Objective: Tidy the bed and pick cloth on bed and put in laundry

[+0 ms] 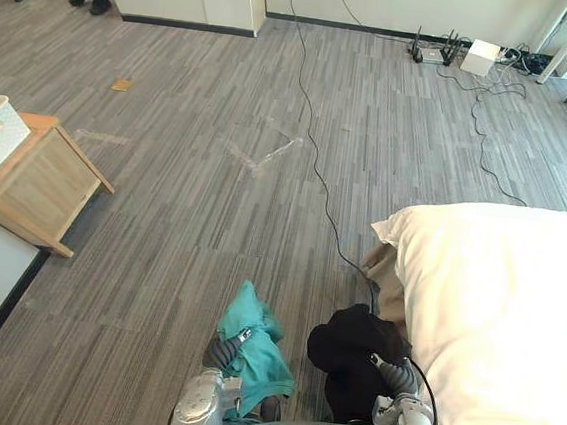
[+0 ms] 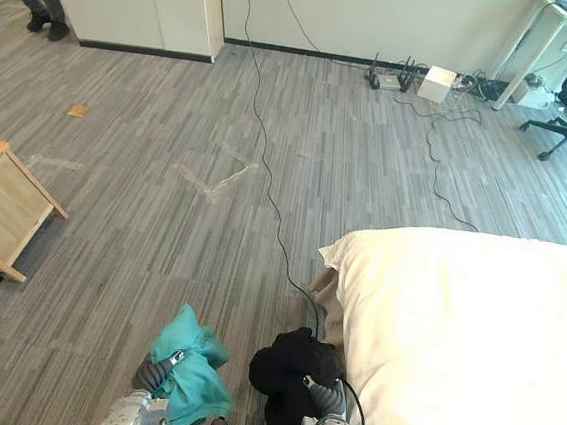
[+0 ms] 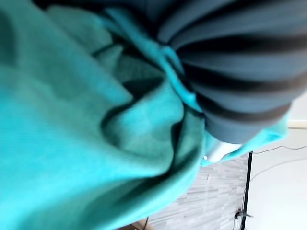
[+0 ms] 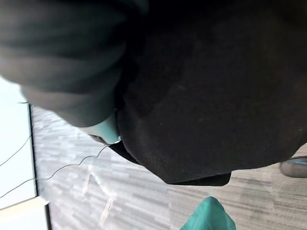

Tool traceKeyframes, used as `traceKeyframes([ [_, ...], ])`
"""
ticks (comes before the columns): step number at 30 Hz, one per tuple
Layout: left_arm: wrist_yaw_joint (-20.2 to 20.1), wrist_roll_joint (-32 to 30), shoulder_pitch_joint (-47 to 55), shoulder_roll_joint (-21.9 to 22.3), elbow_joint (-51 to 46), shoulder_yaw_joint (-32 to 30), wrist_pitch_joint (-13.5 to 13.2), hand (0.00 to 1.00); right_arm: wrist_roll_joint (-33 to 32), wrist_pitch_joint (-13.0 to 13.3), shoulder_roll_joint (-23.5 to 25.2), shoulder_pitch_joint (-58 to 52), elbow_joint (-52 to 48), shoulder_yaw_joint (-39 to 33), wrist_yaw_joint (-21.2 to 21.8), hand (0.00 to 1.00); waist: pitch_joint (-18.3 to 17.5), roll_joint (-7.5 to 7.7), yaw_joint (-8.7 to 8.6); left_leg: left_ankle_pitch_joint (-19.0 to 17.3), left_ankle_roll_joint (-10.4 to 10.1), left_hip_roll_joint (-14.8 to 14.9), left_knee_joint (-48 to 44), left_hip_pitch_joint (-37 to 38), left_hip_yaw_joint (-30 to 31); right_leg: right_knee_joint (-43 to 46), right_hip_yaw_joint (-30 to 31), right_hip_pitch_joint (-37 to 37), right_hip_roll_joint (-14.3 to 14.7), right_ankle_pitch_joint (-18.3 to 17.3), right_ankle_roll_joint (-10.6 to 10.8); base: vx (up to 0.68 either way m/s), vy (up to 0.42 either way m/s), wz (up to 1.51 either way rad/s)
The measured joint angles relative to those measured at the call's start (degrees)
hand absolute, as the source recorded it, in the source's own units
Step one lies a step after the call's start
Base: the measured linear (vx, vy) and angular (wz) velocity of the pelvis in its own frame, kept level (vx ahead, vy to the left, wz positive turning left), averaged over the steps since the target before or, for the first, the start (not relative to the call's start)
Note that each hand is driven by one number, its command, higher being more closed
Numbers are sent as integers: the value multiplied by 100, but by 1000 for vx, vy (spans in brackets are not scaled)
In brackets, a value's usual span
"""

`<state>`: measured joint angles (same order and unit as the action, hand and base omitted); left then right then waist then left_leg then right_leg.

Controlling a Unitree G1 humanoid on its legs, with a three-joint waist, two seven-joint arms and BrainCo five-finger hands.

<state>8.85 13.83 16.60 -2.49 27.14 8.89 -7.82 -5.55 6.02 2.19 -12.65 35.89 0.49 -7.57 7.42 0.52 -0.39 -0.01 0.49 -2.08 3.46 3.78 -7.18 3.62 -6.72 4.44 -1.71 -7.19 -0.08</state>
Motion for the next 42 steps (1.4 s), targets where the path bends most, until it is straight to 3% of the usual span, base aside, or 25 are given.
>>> traceKeyframes([
  [2,177,6,-174,175,-103,-45,-38,100,10,41,-25,103,-179,13,-219,100,287,-48,99,-765,-248,177,-1406,-635,-23,54,1,13,75,-105,-45,-120,-61,-5],
  [4,308,7,-261,242,-124,-61,-105,100,9,61,-68,100,-186,35,-408,100,402,-96,150,-1031,-460,333,-2252,-1042,-29,28,-50,68,162,-176,-166,-87,-48,27],
  [7,380,46,-322,314,-105,-57,-153,100,8,59,-125,157,-132,-30,-569,100,457,-105,263,-1172,-294,418,-2851,-1488,-98,48,-171,171,133,-255,-265,3,0,29],
  [9,402,100,-324,320,-101,-61,-155,100,12,59,-151,206,-40,-161,-632,100,498,-86,371,-1027,-192,391,-2316,-1571,-55,63,-179,250,32,-354,-206,95,81,2],
  [11,400,128,-324,324,-97,-64,-159,100,15,59,-218,212,10,-208,-654,100,463,-147,434,-180,-169,289,-1438,-1673,-42,59,-188,240,-155,-483,-40,189,154,14],
  [12,400,127,-326,333,-68,-63,-160,100,15,58,-264,240,66,-202,-657,100,420,-220,454,14,52,136,-1198,-1653,-85,43,-179,210,-277,-546,74,281,192,21],
  [15,406,131,-495,345,68,-175,-168,100,21,29,-256,425,332,-176,-650,100,486,-153,499,-136,375,-56,-1526,-1785,-246,-178,78,278,-465,-388,289,401,168,15],
  [17,409,133,-433,364,74,-221,-169,100,26,-1,-159,423,390,-165,-639,100,490,-142,517,-223,427,-110,-1784,-1673,-347,-144,256,485,-568,-189,498,308,127,-7],
  [20,411,129,-235,377,76,-171,-203,100,174,20,-128,357,534,-106,-603,100,349,-237,604,-591,360,-90,-1365,-1003,-311,1006,531,224,-500,-154,593,269,111,-45],
  [21,407,125,-196,329,160,-24,-253,100,193,14,-137,344,639,-134,-609,100,255,-288,579,-898,459,-88,-1055,-715,-276,2182,636,-239,-482,-347,860,275,93,-12],
  [22,402,125,-256,208,276,79,-250,100,205,-2,-101,289,655,-153,-603,100,273,-68,503,-1004,497,-286,-932,-435,-258,3493,759,-744,-669,-303,1036,342,101,1],
  [23,402,126,-258,185,308,154,-245,100,220,5,-84,264,614,-151,-603,100,271,28,443,-1035,477,-381,-891,-308,-220,4044,770,-974,-771,-147,1094,383,41,32],
  [24,404,125,-260,83,361,224,-237,100,241,6,-70,266,596,-162,-604,100,298,106,345,-1146,534,-480,-863,-48,-96,4963,646,-1259,-953,-90,954,401,24,43],
  [25,406,125,-216,53,366,230,-229,100,244,22,-76,256,561,-222,-608,100,305,130,258,-1254,588,-492,-912,211,98,5490,348,-1460,-1046,-286,605,425,13,58],
  [27,406,125,-260,56,357,233,-230,100,244,73,-120,243,494,-288,-613,100,320,84,115,-1437,648,-336,-954,522,380,5741,-158,-1795,-1033,-733,429,464,-47,80],
  [29,407,126,-394,76,373,233,-231,100,244,105,-212,329,417,-331,-627,100,422,-63,52,-1510,634,-67,-949,823,662,5406,-516,-2222,-891,-973,231,478,-112,81],
  [31,404,125,-492,93,380,225,-237,100,245,166,-396,447,443,-293,-612,100,515,-288,-8,-1511,615,303,-1048,1072,858,3945,-658,-2569,-607,-882,271,562,-147,74],
  [34,401,118,-539,59,337,163,-244,100,252,153,-459,565,514,-292,-607,100,531,-291,-28,-1658,4,600,-1095,1378,936,1125,-480,-2810,-374,404,204,679,-245,65],
  [35,390,107,-504,3,354,161,-236,100,258,108,-475,572,637,-207,-584,100,469,-148,-20,-1897,-398,681,-1196,1567,944,252,-286,-2737,-327,2093,-34,599,-251,29],
  [36,388,94,-544,113,481,148,-215,100,266,88,-537,709,692,-230,-552,100,510,-387,50,-1941,-473,843,-1282,1590,951,359,-373,-2732,-124,2062,-173,678,-251,17],
  [37,348,24,-699,156,475,116,-190,100,301,1,-575,1067,823,-373,-543,100,655,-500,49,-1632,-615,959,-1497,1430,958,823,-335,-2868,-109,1772,-289,610,-229,18],
  [39,270,8,-777,255,482,135,-205,100,359,-57,-550,1204,1002,-440,-535,100,741,-459,0,-1567,-488,879,-1364,1517,1124,1545,-377,-2816,-253,1169,-317,554,-244,46],
  [40,243,11,-761,319,523,139,-268,100,442,-65,-556,1174,1017,-390,-516,100,732,-564,-19,-1131,-312,941,-1772,1339,1174,1677,-581,-2568,-204,930,-302,392,-197,46],
  [41,240,13,-752,330,556,121,-278,100,464,-67,-568,1150,1017,-328,-509,100,717,-552,-14,-1024,-299,977,-2198,1200,1161,1676,-646,-2414,-188,780,-289,455,-237,49],
  [42,240,38,-696,380,581,53,-272,100,464,-67,-569,1134,1015,-170,-491,100,711,-553,46,-601,-273,986,-3150,810,1241,1544,-672,-2100,-126,558,-256,517,-229,19],
])
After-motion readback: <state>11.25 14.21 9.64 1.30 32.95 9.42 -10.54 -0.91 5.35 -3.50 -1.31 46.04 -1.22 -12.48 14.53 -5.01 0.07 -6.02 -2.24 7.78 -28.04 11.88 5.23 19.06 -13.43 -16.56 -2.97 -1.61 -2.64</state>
